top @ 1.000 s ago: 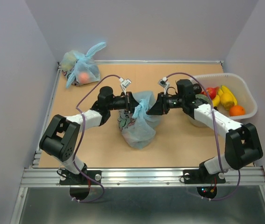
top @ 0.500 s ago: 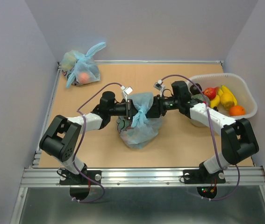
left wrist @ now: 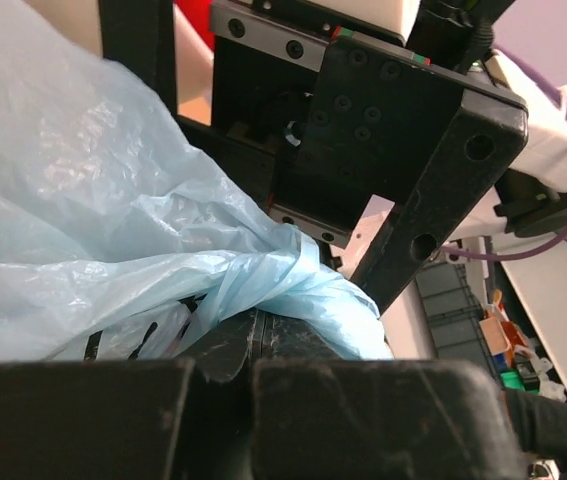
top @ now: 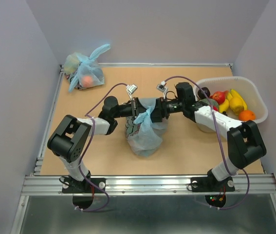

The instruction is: Place the fake fruits into the plastic bag and tie a complex knot

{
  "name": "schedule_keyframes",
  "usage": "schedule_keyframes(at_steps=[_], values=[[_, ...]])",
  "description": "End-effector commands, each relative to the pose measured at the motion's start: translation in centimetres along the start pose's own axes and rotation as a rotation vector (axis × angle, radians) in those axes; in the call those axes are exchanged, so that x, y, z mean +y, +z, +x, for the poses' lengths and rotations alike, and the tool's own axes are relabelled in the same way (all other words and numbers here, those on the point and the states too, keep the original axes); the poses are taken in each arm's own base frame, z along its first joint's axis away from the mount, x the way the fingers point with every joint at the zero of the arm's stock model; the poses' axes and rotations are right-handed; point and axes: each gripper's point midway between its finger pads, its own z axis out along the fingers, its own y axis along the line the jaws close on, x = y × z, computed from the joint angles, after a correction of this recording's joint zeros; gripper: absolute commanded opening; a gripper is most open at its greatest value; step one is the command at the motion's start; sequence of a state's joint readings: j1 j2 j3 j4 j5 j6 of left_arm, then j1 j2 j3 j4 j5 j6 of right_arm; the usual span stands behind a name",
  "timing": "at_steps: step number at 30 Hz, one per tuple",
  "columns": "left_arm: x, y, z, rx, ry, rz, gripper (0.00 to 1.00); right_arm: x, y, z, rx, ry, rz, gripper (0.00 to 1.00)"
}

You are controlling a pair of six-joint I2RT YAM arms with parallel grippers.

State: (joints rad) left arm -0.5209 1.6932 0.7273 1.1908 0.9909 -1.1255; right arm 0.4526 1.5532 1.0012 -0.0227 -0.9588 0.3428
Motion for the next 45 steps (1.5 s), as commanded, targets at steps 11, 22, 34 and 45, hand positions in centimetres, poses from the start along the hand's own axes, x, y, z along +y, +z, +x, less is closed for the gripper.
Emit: schedule_keyframes(at_steps=[11, 22, 34, 45], values=[[-4.5, 0.6, 0.4, 0.031, 0.194, 0.154, 0.0, 4.7, 2.4, -7.9, -0.165, -0.11, -0.151, 0.91], [-6.9, -0.5, -3.8, -0.081, 0.239, 0.209, 0.0, 3.6, 0.4, -2.6, -0.082, -0.134, -0.054, 0.97], [-8.1, 1.0, -5.8, -0.137, 0.241, 0.245, 0.0, 2.6, 2.5, -3.5, -0.086, -0.089, -0.088, 0.94], [-5.7, 0.3, -3.3, -0.115, 0.164, 0.214, 0.0, 3.6, 0.0, -4.7, -0.111, -0.153, -0.054, 0.97]])
